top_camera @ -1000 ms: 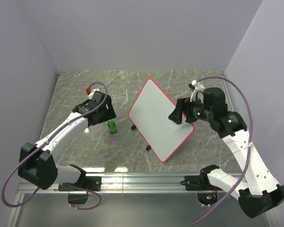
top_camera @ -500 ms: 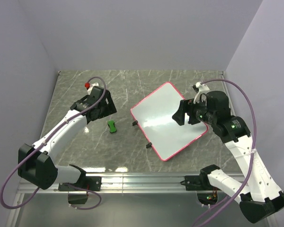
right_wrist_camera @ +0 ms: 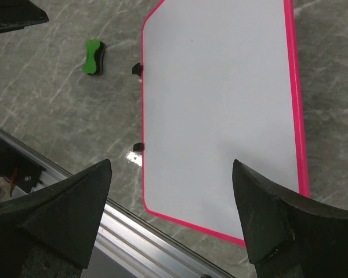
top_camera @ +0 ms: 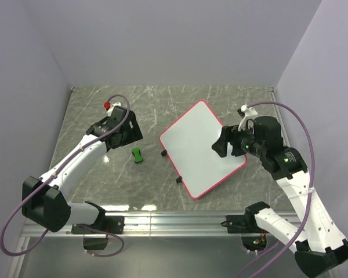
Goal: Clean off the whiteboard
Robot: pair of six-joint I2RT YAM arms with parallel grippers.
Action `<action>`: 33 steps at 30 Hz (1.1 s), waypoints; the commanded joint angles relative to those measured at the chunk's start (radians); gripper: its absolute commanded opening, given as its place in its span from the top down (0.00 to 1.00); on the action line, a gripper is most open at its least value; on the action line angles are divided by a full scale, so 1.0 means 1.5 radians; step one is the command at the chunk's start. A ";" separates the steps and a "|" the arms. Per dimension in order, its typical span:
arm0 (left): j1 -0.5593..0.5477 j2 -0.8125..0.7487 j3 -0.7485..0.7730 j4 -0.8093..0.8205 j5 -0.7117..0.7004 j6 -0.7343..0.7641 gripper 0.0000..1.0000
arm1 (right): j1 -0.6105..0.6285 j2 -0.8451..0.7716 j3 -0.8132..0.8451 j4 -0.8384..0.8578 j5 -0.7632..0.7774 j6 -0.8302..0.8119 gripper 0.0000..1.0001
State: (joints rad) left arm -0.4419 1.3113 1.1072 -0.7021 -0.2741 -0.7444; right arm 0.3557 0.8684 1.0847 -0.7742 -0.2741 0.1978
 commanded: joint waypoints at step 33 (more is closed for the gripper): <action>0.006 -0.100 0.210 0.105 -0.040 0.175 0.01 | 0.003 -0.307 -0.145 0.098 -0.023 0.185 0.02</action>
State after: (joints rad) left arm -0.4377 1.1465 1.4487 -0.6075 -0.3069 -0.4973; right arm 0.3557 0.4362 0.8726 -0.6163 -0.3439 0.4816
